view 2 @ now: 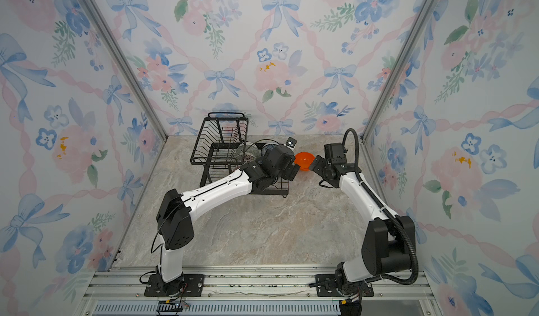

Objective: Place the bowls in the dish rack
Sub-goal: 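Move right gripper to the orange bowl and grip its rim while left gripper withdraws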

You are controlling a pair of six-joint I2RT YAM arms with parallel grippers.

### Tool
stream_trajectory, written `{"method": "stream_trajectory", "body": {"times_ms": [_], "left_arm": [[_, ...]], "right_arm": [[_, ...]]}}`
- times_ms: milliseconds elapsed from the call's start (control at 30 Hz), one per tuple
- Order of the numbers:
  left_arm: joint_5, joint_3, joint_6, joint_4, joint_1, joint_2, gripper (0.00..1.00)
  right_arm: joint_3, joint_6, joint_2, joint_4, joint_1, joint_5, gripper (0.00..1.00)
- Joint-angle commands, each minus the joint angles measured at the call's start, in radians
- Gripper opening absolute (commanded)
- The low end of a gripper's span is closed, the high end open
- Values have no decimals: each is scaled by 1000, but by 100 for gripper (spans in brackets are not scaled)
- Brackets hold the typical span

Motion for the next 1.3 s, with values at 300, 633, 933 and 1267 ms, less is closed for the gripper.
{"method": "stream_trajectory", "body": {"times_ms": [300,633,933,1267], "left_arm": [[47,112,48,2,26,101,98],[73,44,74,5,76,63,98],[165,-15,21,12,160,12,98],[197,-35,-1,19,180,-6,98]], "right_arm": [[206,-60,318,-20,-59,-129,97],[333,-43,476,9,-67,-153,98],[402,-16,568,15,-57,-146,87],[442,-58,615,-3,-54,-148,60]]}}
